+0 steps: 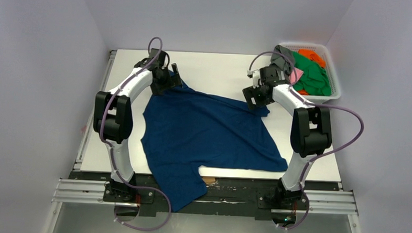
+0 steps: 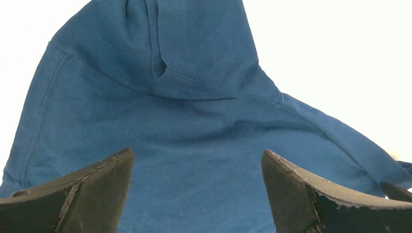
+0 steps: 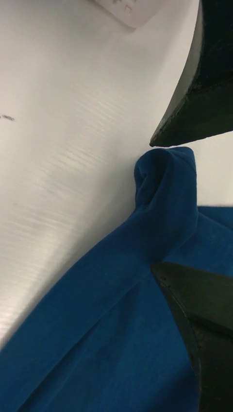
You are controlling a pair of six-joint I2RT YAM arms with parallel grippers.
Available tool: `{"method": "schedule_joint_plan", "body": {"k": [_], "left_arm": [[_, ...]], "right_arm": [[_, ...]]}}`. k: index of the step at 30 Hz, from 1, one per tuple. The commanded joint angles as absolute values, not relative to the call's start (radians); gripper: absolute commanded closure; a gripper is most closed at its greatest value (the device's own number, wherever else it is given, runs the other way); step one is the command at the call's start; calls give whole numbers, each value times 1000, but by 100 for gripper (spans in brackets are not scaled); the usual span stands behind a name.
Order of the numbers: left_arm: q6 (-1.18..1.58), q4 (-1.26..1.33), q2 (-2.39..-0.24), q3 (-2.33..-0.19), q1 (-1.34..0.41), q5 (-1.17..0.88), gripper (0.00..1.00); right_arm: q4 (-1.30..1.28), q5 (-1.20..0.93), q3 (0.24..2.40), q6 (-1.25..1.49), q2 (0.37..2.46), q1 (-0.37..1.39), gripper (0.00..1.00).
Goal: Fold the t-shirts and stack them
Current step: Flatten out the tshirt
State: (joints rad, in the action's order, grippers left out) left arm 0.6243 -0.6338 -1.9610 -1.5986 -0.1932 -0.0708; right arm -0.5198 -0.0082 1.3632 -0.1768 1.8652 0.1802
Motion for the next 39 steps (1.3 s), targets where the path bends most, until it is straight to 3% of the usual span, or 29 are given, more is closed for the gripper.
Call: {"method": "schedule_joint_plan", "body": {"k": [1,12,18,22,29,33,39], "left_arm": [[617,-666,-2021,-1675,-192,-91,0],[631,-674,-2099,-1696,-185,-81,0],[627,-697,-2108,-1711,-175,-66,0],[623,-701,-2099,-1711,-169,-56,0],[621,-693,-2112,-1736,-167,-100,0],[623,-685,-2114,-1733,-167,-134,0],[615,-686,-2105,-1688,-167,-130,0]], "right_arm": [[-542,79,1407,-473,1887,214,14],[-171,451,1525,-443,2011,225,15],[-120,593,1780,-371,2157,215,15],[-207,479,1827,-304,2149,215,15],[-378,101,1601,-304,1962,213,18],[-447,153,1510,-326,1950,207,23],[-497,189,1552,-297,2036,178,40]]}}
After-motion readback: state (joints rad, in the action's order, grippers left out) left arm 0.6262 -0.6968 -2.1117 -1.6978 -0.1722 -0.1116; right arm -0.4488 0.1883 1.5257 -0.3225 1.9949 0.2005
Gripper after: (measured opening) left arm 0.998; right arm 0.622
